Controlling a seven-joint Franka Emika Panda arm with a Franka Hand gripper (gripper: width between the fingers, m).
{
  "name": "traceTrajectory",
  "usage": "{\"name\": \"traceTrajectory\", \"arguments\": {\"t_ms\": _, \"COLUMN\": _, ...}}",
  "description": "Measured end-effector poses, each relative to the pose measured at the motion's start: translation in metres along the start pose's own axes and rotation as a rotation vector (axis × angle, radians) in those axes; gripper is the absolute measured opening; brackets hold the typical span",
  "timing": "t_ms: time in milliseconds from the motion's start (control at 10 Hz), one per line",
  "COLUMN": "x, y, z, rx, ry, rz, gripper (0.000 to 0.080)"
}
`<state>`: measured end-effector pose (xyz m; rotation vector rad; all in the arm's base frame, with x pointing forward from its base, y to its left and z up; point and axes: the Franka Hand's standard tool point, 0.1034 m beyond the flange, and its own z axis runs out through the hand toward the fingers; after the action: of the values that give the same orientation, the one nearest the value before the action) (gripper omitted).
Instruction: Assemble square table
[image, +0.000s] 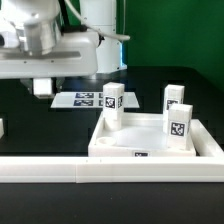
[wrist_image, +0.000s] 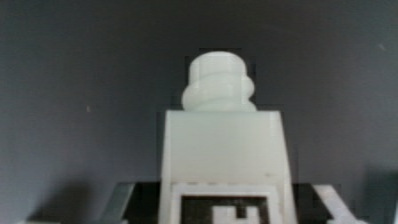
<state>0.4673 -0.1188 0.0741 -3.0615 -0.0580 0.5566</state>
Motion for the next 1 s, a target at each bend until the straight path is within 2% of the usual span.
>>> {"name": "traceTrajectory", "arguments": {"t_ms": 100, "x": 0.005, "y": -0.003, "z": -0.009, "rx": 0.007, "ry": 0.042, "rz": 0.007, "gripper": 0.0282}}
{"name": "traceTrajectory", "arguments": {"t_ms": 200, "x": 0.014, "y": -0.002, "z": -0.016, "rx": 0.001, "ry": 0.134, "rz": 0.010, "gripper": 0.0282}}
{"name": "traceTrajectory", "arguments": {"t_ms": 600, "x": 0.013, "y": 0.014, "z": -0.011, "rx": -0.068, "ry": 0.355, "rz": 0.006, "gripper": 0.0282}}
{"name": "traceTrajectory", "arguments": {"t_ms": 700, "x": 0.011, "y": 0.024, "z": -0.008, "rx": -0.083, "ry": 0.422, "rz": 0.017, "gripper": 0.0282}}
{"name": "traceTrajectory", "arguments": {"t_ms": 800, "x": 0.010, "y": 0.018, "z": -0.008, "rx": -0.069, "ry": 0.445, "rz": 0.044, "gripper": 0.0282}}
{"name": "traceTrajectory", "arguments": {"t_ms": 1000, "x": 0.021, "y": -0.003, "z": -0.017, "rx": -0.041, "ry": 0.446, "rz": 0.037, "gripper": 0.0282}}
